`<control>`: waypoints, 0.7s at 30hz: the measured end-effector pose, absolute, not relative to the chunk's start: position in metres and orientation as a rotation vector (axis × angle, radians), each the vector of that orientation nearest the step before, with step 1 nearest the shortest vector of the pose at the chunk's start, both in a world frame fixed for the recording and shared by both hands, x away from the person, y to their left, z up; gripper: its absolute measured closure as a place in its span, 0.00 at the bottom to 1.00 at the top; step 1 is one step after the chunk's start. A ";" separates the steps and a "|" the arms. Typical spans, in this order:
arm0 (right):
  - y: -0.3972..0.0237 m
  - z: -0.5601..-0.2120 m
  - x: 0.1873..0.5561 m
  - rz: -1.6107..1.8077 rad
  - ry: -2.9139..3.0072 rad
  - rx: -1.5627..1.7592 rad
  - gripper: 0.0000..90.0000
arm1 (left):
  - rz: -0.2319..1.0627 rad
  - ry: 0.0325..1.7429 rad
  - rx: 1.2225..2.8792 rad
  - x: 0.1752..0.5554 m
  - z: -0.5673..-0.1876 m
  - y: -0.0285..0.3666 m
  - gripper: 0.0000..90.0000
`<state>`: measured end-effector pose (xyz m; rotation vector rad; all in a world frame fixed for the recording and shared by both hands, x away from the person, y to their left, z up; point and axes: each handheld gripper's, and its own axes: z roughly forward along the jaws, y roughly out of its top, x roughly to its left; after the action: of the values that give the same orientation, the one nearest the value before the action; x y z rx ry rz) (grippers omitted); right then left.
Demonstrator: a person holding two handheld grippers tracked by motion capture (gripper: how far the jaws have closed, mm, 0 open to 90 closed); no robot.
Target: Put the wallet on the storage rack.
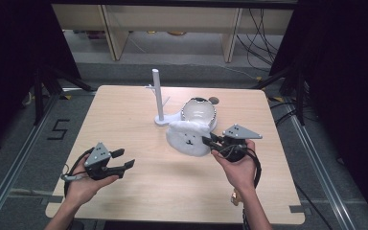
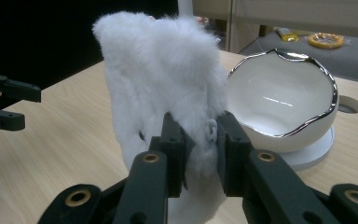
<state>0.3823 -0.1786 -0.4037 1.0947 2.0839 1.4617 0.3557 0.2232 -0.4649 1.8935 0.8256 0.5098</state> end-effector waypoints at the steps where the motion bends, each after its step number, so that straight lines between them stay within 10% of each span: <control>1: -0.179 -0.403 0.383 1.458 2.072 1.091 0.85 | 0.505 0.836 1.890 0.355 -0.466 0.224 0.45; 21: -0.185 -0.391 0.398 1.479 1.992 1.110 0.85 | 0.474 0.895 1.864 0.356 -0.481 0.228 0.44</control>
<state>0.3984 -0.1847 -0.3911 1.1099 1.9917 1.4787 0.3560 0.2284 -0.4811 1.8636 0.8953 0.4737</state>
